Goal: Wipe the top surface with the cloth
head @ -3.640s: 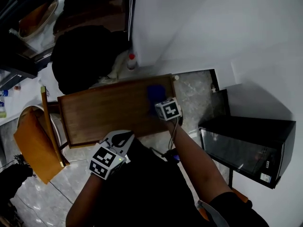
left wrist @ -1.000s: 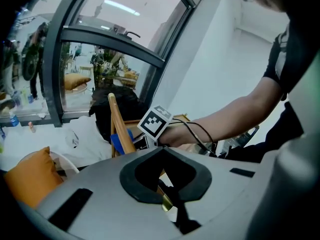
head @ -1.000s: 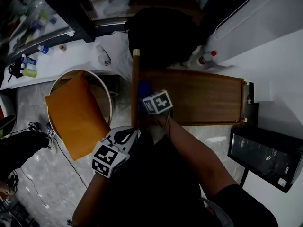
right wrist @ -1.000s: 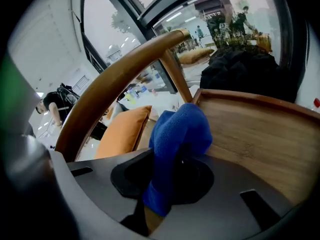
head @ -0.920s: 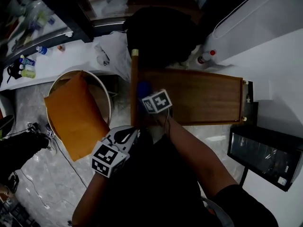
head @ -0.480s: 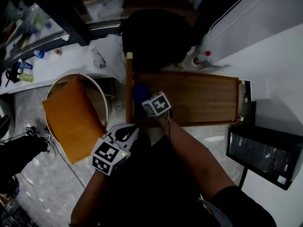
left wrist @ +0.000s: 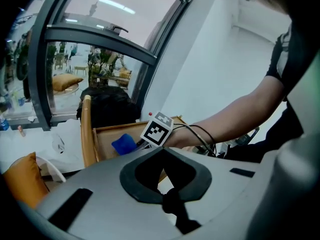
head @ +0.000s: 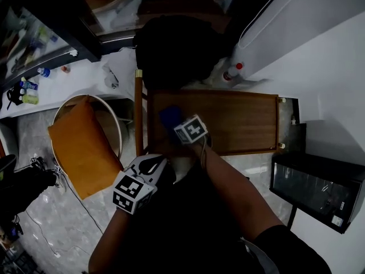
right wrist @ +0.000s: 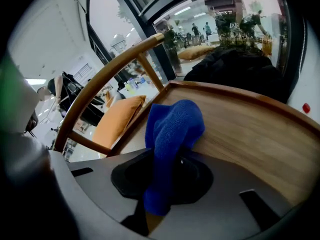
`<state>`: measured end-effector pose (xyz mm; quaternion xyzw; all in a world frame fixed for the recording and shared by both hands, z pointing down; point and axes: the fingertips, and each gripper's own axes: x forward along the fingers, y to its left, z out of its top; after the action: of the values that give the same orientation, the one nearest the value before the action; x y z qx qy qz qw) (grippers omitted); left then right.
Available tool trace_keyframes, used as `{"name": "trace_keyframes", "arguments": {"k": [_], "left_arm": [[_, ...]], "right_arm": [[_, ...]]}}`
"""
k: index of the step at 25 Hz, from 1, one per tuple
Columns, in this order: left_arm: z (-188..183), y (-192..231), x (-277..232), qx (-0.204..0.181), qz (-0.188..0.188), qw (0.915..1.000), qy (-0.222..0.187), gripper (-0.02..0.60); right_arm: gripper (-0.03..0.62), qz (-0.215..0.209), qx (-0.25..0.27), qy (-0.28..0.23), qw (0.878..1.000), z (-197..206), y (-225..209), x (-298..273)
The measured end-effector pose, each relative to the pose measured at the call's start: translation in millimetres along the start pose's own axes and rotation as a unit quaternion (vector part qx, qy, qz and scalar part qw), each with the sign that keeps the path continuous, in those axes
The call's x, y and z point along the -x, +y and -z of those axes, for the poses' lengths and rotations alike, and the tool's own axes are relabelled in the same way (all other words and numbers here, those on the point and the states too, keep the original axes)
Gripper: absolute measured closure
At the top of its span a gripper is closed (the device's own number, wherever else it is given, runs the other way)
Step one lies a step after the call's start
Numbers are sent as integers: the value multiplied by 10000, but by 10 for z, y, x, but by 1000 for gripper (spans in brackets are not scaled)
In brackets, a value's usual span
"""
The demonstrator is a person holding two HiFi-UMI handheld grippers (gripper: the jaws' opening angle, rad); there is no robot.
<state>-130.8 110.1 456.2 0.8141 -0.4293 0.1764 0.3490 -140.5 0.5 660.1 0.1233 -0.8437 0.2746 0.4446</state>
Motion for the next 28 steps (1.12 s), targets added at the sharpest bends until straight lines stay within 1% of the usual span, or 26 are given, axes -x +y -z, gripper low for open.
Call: {"name": "trace_keyframes", "arguments": {"k": [5, 8, 11, 15, 19, 22, 24, 28], "left_arm": [[-118, -177, -265, 110, 146, 9998, 14, 577], [-165, -338, -456, 47, 266, 9996, 76, 577], [-186, -509, -626, -41, 406, 9990, 183, 577], [-203, -622, -802, -43, 461, 9986, 270, 577], [-253, -726, -958, -124, 522, 9981, 307, 577], [-260, -826, -1064, -132, 584, 9975, 365, 577], [-308, -886, -1133, -190, 641, 9970, 377, 577], [-370, -1013, -1272, -283, 738, 9960, 412, 577]], "right_arm": [[516, 124, -144, 15, 9998, 215, -322, 273], [516, 98, -285, 12, 9995, 325, -451, 424], [516, 225, -316, 42, 9992, 467, -669, 581], [516, 346, -422, 19, 9985, 621, -921, 762], [516, 367, -601, -130, 9974, 694, -1081, 935], [516, 536, -656, -183, 9962, 815, -1273, 1075], [516, 635, -713, -185, 9953, 884, -1396, 1159], [516, 675, -841, -215, 9939, 1012, -1566, 1327]]}}
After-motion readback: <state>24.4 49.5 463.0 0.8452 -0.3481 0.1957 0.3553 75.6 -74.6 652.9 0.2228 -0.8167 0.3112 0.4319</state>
